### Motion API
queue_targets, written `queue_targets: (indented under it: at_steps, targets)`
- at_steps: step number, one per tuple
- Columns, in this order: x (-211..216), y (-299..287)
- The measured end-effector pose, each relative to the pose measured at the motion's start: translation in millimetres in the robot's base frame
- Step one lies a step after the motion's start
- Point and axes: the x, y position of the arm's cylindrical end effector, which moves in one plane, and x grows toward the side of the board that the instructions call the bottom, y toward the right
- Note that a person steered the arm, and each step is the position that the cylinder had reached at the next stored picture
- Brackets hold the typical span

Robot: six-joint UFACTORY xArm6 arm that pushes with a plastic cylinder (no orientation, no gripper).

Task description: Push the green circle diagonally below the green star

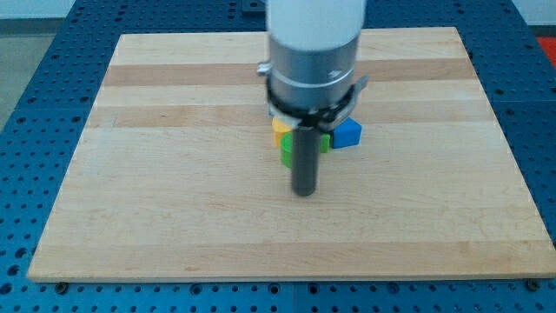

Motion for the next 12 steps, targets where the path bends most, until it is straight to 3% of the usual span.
queue_targets:
  at_steps: [1,2,3,5,12]
  targets:
    - [-4,-51]
    - [-42,-78]
    - [-87,-80]
    - [-127,-47]
    - [-98,-25]
